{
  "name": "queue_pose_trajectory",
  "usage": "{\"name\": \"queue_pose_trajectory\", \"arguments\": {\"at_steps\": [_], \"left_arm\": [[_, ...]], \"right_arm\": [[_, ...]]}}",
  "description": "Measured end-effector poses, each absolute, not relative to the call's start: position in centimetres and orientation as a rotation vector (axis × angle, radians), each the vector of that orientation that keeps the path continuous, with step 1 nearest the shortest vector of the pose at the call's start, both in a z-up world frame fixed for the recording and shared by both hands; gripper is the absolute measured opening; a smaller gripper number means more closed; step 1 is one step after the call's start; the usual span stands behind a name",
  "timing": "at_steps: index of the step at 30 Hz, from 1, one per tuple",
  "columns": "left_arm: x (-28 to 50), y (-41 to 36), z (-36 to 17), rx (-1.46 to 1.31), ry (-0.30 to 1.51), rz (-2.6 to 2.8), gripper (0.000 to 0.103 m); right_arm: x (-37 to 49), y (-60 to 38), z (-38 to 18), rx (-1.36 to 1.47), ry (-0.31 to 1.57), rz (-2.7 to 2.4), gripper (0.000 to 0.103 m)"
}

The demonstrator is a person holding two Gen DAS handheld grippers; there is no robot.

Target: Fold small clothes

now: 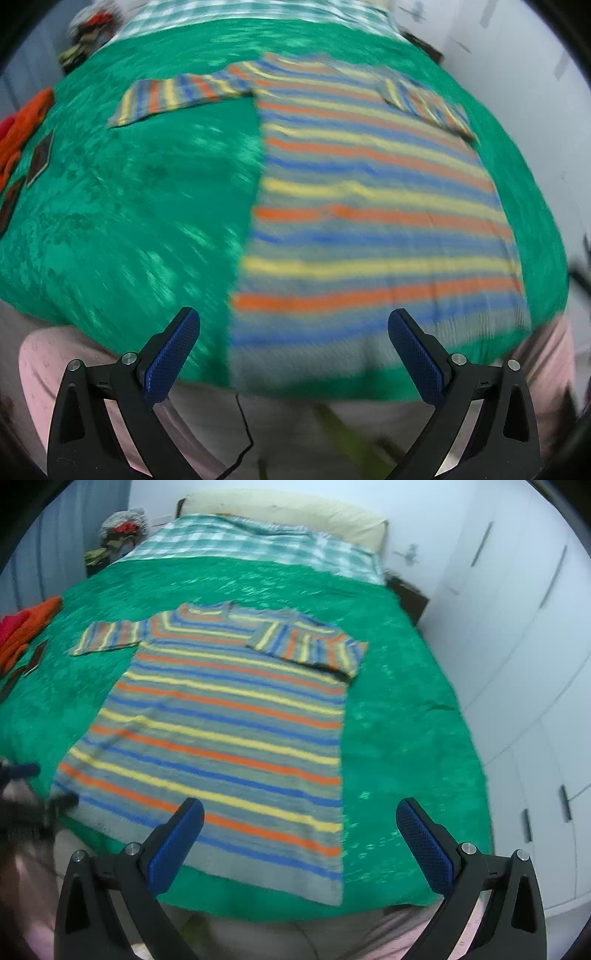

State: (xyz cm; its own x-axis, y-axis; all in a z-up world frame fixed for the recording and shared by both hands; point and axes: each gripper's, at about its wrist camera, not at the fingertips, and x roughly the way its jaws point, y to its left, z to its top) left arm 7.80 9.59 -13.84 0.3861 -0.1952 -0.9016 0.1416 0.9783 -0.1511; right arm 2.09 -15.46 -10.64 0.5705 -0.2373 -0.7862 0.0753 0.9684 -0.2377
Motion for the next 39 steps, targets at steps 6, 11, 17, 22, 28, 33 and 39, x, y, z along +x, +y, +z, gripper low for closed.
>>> {"name": "queue_pose_trajectory", "arguments": {"at_steps": [6,11,17,22,28,33,39], "left_arm": [[19.3,20.7,-12.5,-0.257,1.046,-0.051,0.102],[28.9,29.2,-14.9,-0.461,1.036,0.103,0.101],[35.7,30.4,-20.0,-0.575,1.100,0.123,0.056],[37.3,26.5,-17.3,-0.372,1.055,0.152,0.002],[37.2,11.5,-5.6,-0.007,0.848,-0.132,0.002],[35.8,-3.6,-3.5,0.137,0.798,-0.424,0.003],[35.0,-10.0,-10.5,0.196,0.989,-0.545,0.062]], "right_arm": [[2.4,-14.6,-12.6,-0.161,0.996,-0.108,0.103],[2.9,-14.4,-14.0,-0.162,1.030,-0.093,0.103],[4.3,-14.4,-15.9,-0.180,1.091,-0.096,0.103],[5.3,-14.8,-17.2,-0.167,1.119,-0.094,0.103],[5.1,-16.4,-17.6,-0.097,1.090,-0.094,0.103],[5.2,-17.8,-18.2,-0.051,1.094,-0.101,0.103],[4.4,-19.8,-17.9,0.006,1.080,-0.135,0.103]]}}
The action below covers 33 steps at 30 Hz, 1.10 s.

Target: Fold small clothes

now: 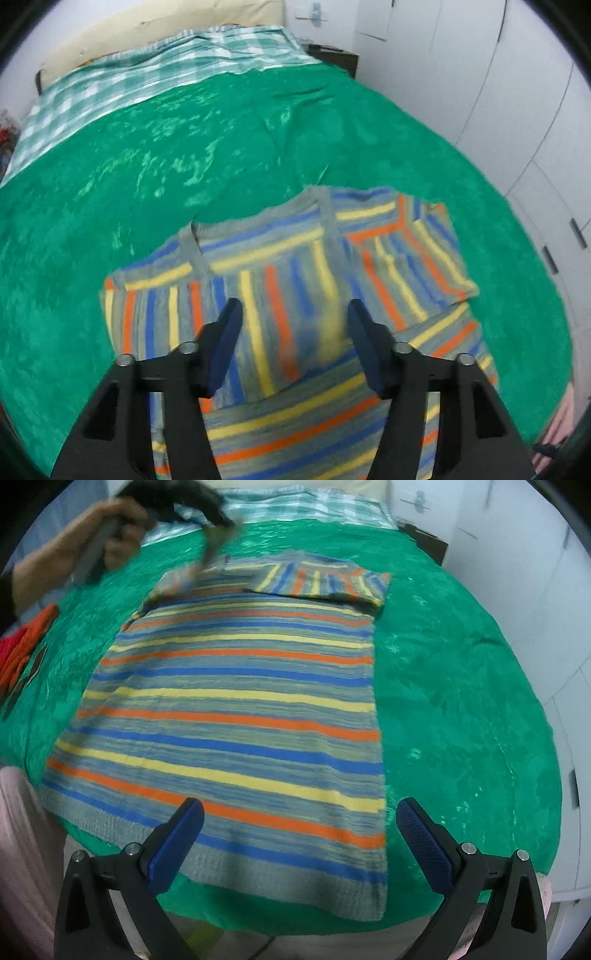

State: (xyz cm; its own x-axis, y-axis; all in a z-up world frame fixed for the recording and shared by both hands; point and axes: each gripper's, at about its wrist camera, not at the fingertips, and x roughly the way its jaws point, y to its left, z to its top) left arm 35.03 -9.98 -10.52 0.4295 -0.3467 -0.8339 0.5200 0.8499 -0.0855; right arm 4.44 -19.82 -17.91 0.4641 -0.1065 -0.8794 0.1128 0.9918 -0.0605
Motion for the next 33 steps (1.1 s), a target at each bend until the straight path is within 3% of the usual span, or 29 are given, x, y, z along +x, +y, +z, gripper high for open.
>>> {"name": "queue_pose_trajectory", "arguments": {"at_steps": [6,10,11,13,16,19,23,29,32,33], "left_arm": [[39.5,1.4,-12.1,-0.077,1.047,-0.288,0.071],[40.3,3.9,-16.3,-0.004,1.133,-0.191,0.077],[39.8,3.1,-17.9,0.100,1.146,-0.174,0.071],[38.9,2.0,-20.2,0.274,1.146,-0.135,0.048],[38.5,4.6,-19.5,0.170,1.122,-0.100,0.048],[37.5,5.1,-17.6,0.191,1.088,-0.040,0.055],[32.0,4.5,-14.1,0.127,1.012,-0.151,0.083],[17.9,-1.0,-16.0,0.181,1.077,-0.406,0.090],[11.2,-2.6,-20.2,0.255,1.180,-0.379,0.092],[9.5,-2.4,-20.4,0.266,1.140,-0.343,0.093]], "right_arm": [[3.5,-22.3,-17.8,0.064,1.059,-0.191,0.103],[4.4,-22.2,-17.9,0.054,1.052,-0.170,0.103],[4.7,-22.1,-17.9,0.046,1.052,-0.164,0.103],[5.3,-21.6,-17.8,0.037,1.050,-0.153,0.103],[5.5,-21.2,-17.4,0.037,1.046,-0.141,0.103],[5.2,-21.1,-17.6,0.023,1.056,-0.142,0.103],[5.8,-21.8,-17.8,0.002,1.064,-0.153,0.103],[8.0,-21.9,-17.8,-0.012,1.074,-0.103,0.103],[7.6,-20.6,-20.5,-0.012,1.151,-0.039,0.103],[7.3,-20.3,-22.1,-0.017,1.206,-0.022,0.103]]}}
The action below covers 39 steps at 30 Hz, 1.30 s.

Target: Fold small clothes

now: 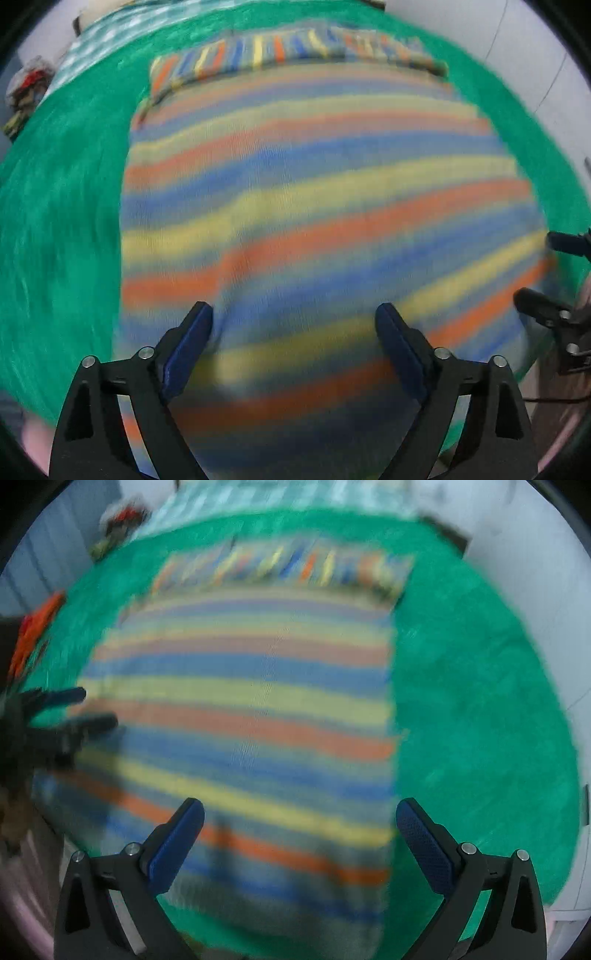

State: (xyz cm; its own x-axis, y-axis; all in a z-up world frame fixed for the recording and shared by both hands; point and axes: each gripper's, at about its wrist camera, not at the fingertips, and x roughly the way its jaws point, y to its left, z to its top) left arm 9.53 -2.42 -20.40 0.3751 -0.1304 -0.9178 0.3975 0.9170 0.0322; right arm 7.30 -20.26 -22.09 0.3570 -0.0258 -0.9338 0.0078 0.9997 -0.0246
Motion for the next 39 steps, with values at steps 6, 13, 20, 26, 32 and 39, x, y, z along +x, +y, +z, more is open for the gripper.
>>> {"name": "queue_pose_trajectory", "arguments": {"at_steps": [6,13,20,26,32,39], "left_arm": [[7.6,-1.8,-20.6,0.218,1.174,-0.261,0.099],[7.4,-2.4,-21.1,0.238,1.162,-0.243,0.101],[6.2,-2.9,-21.3,0.240,1.152,-0.241,0.102],[6.0,-2.4,-21.4,0.238,1.152,-0.248,0.102],[5.9,-2.4,-21.5,0.244,1.150,-0.249,0.102],[5.8,-2.5,-21.5,0.255,1.147,-0.252,0.102]], "right_arm": [[4.5,-19.0,-25.0,-0.102,1.245,-0.062,0.103],[4.6,-18.5,-25.6,-0.121,1.232,-0.075,0.103],[4.0,-18.0,-26.1,-0.129,1.211,-0.085,0.103],[3.9,-18.1,-26.2,-0.135,1.203,-0.085,0.103],[4.0,-18.2,-26.2,-0.139,1.201,-0.087,0.103],[4.2,-18.1,-26.2,-0.145,1.205,-0.086,0.103]]}}
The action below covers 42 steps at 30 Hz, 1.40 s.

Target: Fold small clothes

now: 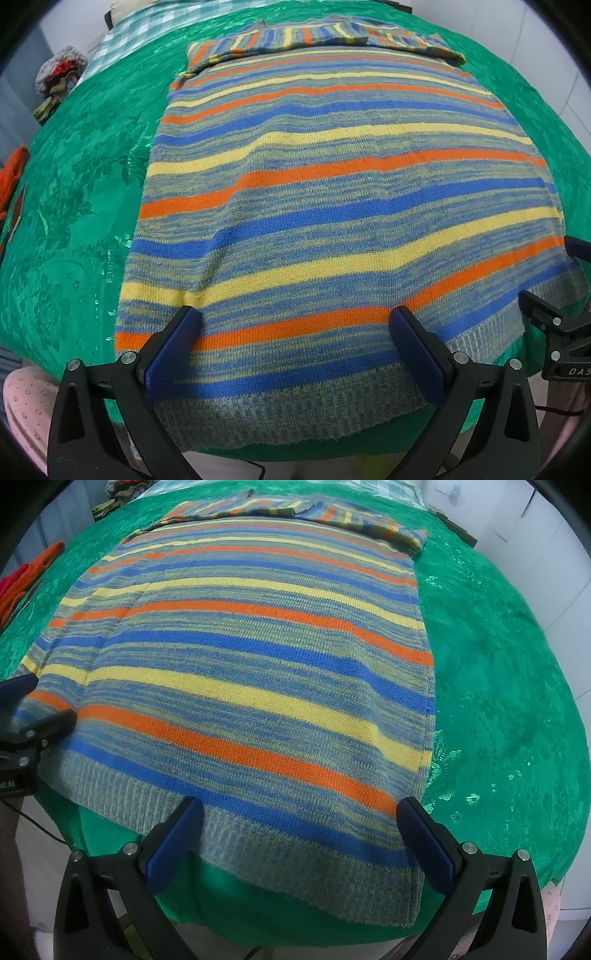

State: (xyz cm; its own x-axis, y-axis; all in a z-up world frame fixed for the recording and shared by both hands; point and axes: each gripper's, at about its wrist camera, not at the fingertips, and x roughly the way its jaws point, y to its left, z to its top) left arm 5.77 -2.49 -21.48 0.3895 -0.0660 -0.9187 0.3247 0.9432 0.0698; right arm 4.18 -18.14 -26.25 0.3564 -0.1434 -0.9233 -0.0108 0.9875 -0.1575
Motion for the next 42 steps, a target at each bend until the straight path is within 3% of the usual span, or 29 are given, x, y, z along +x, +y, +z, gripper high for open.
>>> {"name": "queue_pose_trajectory", "arguments": {"at_steps": [42], "left_arm": [[5.6,-2.6,-21.7,0.268,1.153,-0.270,0.102]], "right_arm": [[3.4,-17.2,-26.4,-0.159,1.194,-0.088,0.103]]}}
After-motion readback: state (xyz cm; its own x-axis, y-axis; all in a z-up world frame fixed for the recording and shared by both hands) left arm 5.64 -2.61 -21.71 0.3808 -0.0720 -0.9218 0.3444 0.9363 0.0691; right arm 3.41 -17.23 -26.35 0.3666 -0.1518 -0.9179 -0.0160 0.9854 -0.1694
